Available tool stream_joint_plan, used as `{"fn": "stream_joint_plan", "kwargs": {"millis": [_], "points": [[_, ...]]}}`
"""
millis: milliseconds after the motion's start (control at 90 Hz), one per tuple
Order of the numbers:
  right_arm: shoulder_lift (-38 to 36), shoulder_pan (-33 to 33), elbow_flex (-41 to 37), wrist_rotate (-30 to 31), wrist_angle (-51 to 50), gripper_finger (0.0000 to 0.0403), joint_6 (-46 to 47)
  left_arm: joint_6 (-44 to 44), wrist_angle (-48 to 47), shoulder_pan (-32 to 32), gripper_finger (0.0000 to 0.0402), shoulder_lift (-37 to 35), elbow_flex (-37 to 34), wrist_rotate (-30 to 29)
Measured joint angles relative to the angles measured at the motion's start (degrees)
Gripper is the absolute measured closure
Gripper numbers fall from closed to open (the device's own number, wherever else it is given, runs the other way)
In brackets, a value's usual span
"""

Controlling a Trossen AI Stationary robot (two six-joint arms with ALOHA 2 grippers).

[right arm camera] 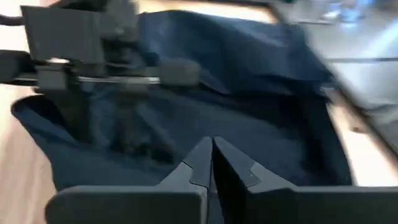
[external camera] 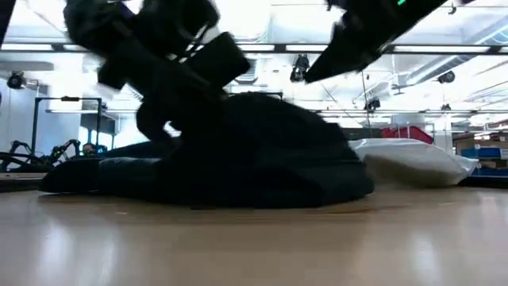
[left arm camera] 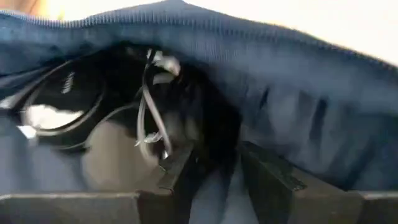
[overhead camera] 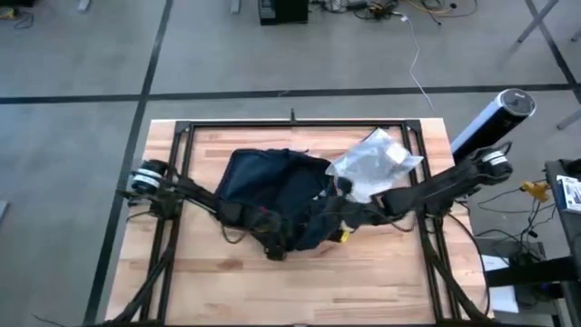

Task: Unpack backpack
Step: Remove the black headphone from the blue backpack

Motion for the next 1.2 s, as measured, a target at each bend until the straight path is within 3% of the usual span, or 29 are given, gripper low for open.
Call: {"fn": "stream_joint_plan", "kwargs": {"millis": [178, 256, 344, 500, 622, 800, 1022, 1200], "points": [[8.98, 0.29, 2.27, -12.16, -0.34, 0.0403, 2.89, 0.17, -20.33, 0.05, 0.0283, -6.00, 3.83, -6.76], [11.67, 2.06, 2.30, -17.54, -1.47, 0.0403, 5.10, -0.93, -25.96, 0.24, 0.0283, -10.15, 3.08, -11.94], [13.25, 4.53, 2.31, -19.32, -5.92, 0.0403, 8.13, -3.56, -29.33, 1.08, 0.0283, -14.93, 0.17, -17.51], [12.88, 7.41, 2.09, -18.08, -22.00, 0.0403, 13.72, -9.45, -16.20, 2.54, 0.0283, -19.29, -10.28, -16.05], [12.02, 7.35, 2.02, -8.11, -31.11, 0.0403, 16.67, -15.99, -3.72, 1.95, 0.0283, -18.17, -19.68, -11.64], [11.60, 4.16, 2.06, 2.61, -30.95, 0.0403, 9.78, -31.04, -0.13, -3.86, 0.0283, -17.97, -26.73, -12.61], [9.65, 3.21, 6.36, 2.49, -28.05, 0.0391, -3.81, -31.49, 0.14, -11.28, 0.0283, -19.63, -26.72, -20.52], [9.60, 0.80, 11.12, -4.63, -28.12, 0.0309, -10.46, -21.78, 0.51, -10.70, 0.0283, -21.87, -23.32, -21.94]]}}
